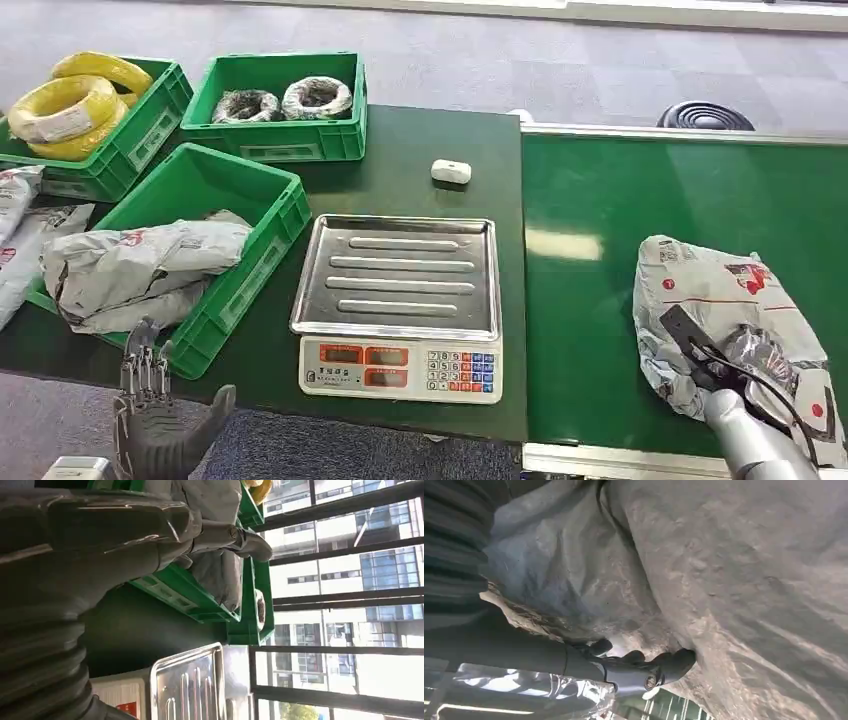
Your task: Moved the parcel from conveyor to table for the left to box.
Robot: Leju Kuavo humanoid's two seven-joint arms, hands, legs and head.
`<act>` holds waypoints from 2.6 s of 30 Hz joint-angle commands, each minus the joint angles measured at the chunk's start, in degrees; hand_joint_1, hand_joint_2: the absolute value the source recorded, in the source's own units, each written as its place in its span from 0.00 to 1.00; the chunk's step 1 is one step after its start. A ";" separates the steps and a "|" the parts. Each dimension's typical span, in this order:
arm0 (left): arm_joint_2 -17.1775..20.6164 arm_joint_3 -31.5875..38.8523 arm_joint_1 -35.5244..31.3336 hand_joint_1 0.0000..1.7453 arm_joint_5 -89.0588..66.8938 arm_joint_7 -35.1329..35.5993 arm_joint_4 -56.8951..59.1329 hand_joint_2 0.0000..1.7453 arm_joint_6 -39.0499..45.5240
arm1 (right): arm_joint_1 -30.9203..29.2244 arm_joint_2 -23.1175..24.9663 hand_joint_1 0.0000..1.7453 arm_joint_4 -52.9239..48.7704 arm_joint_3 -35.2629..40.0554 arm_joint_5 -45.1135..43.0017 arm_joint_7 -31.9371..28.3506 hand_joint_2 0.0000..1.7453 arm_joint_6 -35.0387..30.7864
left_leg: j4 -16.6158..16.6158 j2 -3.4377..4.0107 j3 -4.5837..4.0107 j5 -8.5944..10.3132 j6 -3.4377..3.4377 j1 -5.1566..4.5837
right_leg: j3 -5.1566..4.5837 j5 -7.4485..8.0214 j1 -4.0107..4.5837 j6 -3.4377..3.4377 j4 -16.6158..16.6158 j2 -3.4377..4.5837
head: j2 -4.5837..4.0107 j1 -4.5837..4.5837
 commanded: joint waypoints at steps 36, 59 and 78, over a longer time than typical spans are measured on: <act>-4.47 6.32 -3.20 0.00 -7.57 0.51 0.61 1.00 -4.20 | -1.92 14.68 1.00 -49.87 6.69 -27.05 -37.11 1.00 -24.76 | -0.13 -0.26 -0.02 0.19 0.02 0.03 | -0.17 -0.02 0.08 -0.17 0.02 -0.34 | 0.00 0.00; -7.29 13.73 -5.80 0.00 -12.70 2.49 0.38 1.00 -12.53 | -21.40 26.72 0.91 -23.75 42.51 -17.66 -34.39 1.00 22.13 | -0.13 0.09 -0.21 0.23 -0.17 0.07 | -0.32 0.05 0.09 -0.25 0.20 0.03 | 0.00 0.00; -2.34 11.90 -17.56 0.00 -27.41 9.33 -8.90 1.00 -14.44 | -16.14 22.23 0.00 -32.93 34.35 -19.23 -38.39 1.00 15.31 | -0.04 -0.39 -0.52 0.34 -0.14 0.13 | -0.46 0.06 0.16 -0.29 0.17 -0.48 | 0.00 0.00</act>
